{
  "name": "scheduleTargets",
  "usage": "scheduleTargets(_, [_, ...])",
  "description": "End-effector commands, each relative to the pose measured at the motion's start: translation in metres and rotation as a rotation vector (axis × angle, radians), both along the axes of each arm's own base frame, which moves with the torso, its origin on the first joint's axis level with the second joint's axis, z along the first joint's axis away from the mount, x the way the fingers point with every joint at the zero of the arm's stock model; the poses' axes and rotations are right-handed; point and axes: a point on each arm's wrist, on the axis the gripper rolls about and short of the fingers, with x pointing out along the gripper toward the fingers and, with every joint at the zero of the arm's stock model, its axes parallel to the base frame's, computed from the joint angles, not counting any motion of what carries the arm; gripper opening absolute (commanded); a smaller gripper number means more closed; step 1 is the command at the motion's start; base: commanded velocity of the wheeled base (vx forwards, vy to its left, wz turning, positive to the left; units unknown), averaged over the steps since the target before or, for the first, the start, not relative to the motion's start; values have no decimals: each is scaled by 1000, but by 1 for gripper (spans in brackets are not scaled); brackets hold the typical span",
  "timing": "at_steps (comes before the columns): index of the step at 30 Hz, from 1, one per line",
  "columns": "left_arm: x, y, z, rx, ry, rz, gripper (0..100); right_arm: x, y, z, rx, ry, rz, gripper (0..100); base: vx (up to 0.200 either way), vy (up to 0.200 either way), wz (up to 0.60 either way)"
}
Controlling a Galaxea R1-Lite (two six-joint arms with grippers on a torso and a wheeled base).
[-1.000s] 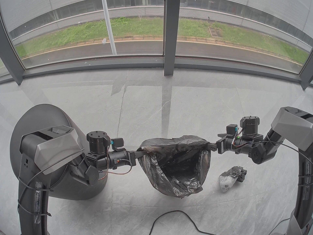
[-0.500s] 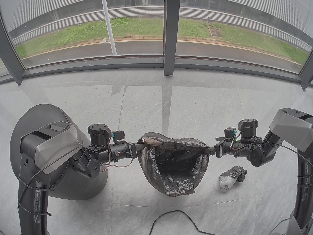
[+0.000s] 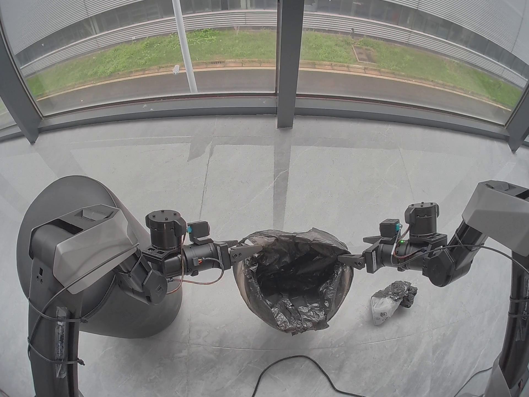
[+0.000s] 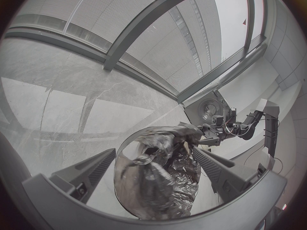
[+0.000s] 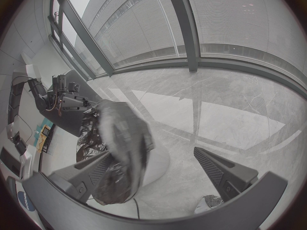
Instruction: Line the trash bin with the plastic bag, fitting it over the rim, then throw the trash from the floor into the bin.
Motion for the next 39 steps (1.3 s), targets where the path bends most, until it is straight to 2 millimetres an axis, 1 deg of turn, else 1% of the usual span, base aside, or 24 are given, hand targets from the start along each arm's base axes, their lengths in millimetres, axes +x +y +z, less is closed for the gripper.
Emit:
scheduleTargets(1, [0, 0, 1, -3, -5, 1, 100, -14, -5, 6, -5, 9, 19, 100, 0, 0, 0])
scheduleTargets(3, [0, -1, 1, -3, -5, -1, 100, -20, -8, 6, -9, 17, 30, 100, 0, 0, 0])
scheduleTargets(7, [0, -1, 1, -2, -5, -1, 100, -19, -13, 8, -1, 11, 32, 100, 0, 0, 0])
scheduleTargets(9, [-1, -3, 1, -2, -5, -4, 100, -15, -16, 10, 3, -2, 25, 100, 0, 0, 0])
scheduleTargets(12, [-2, -4, 1, -2, -3, -7, 100, 1, -17, 13, 16, -38, 11, 100, 0, 0, 0])
scheduleTargets(15, [-4, -7, -1, 2, 1, -7, 100, 13, -30, 14, 19, -62, -25, 100, 0, 0, 0])
scheduleTargets(18, [-4, -8, 0, 3, 0, -4, 100, 21, -41, 8, 17, -63, -59, 100, 0, 0, 0])
scheduleTargets(20, [-4, -7, 0, 4, 1, -3, 100, 24, -47, 5, 15, -60, -73, 100, 0, 0, 0])
scheduleTargets(23, [-4, -7, -1, 5, 4, -3, 100, 23, -48, 3, 13, -58, -74, 100, 0, 0, 0])
scheduleTargets(27, [-5, -7, -1, 5, 5, -1, 100, 15, -46, 10, 19, -100, -65, 100, 0, 0, 0])
scheduleTargets(28, [-4, -7, -1, 5, 4, -1, 100, 11, -44, 15, 22, -117, -58, 100, 0, 0, 0])
scheduleTargets(29, [-4, -7, -1, 5, 4, -1, 100, 11, -44, 15, 22, -117, -58, 100, 0, 0, 0])
scheduleTargets(30, [-5, -7, -2, 5, 5, -1, 100, -1, -34, 24, 28, -132, -31, 100, 0, 0, 0])
scheduleTargets(31, [-5, -7, -1, 5, 4, -1, 100, -8, -30, 27, 29, -130, -17, 100, 0, 0, 0])
scheduleTargets(34, [-4, -7, 0, 4, 1, -1, 100, -24, -25, 36, 31, -126, 4, 100, 0, 0, 0])
scheduleTargets(35, [-4, -7, 0, 4, 1, -1, 100, -24, -25, 36, 31, -126, 4, 100, 0, 0, 0])
scheduleTargets(36, [-4, -7, 1, 3, -2, -1, 100, -31, -18, 36, 33, -114, 34, 100, 0, 0, 0])
scheduleTargets(39, [-4, -7, 0, 2, -8, 2, 100, -34, -11, 30, 29, -95, 53, 100, 0, 0, 0])
